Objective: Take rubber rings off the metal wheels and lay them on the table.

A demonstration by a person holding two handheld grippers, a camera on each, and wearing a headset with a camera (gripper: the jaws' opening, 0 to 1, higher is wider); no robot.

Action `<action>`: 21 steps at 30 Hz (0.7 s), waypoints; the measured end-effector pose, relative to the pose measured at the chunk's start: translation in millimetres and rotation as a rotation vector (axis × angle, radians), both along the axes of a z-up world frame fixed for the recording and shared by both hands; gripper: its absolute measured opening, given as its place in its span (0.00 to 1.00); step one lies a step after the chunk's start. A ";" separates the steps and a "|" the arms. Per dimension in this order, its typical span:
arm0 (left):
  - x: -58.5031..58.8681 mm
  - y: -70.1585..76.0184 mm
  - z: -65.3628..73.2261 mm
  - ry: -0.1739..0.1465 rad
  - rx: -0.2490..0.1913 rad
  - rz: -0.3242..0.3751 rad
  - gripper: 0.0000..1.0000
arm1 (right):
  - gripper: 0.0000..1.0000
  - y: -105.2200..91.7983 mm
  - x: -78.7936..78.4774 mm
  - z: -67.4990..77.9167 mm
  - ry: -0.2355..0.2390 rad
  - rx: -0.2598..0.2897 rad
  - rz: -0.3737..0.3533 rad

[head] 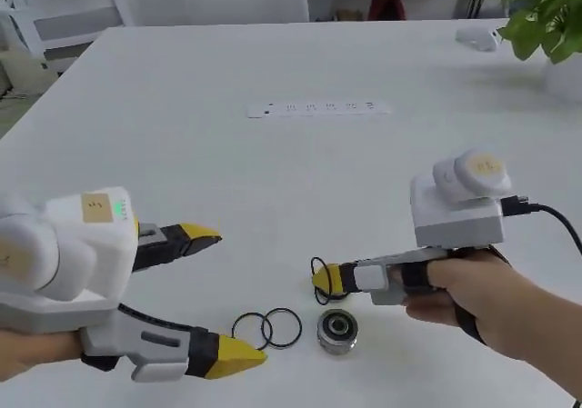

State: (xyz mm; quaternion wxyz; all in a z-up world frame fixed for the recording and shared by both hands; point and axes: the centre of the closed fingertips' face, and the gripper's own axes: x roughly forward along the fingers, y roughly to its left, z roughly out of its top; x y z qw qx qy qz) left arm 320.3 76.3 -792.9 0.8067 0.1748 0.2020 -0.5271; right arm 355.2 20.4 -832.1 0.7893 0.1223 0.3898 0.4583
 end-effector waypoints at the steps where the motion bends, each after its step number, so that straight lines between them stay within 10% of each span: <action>1: -0.9 0.0 -0.4 0.005 -0.002 -0.001 0.82 | 0.00 -1.0 0.9 -1.3 -0.014 -0.015 0.001; 21: -9.8 1.5 -17.7 0.073 0.030 -0.020 0.85 | 0.00 3.5 7.7 -18.7 -0.104 -0.134 0.027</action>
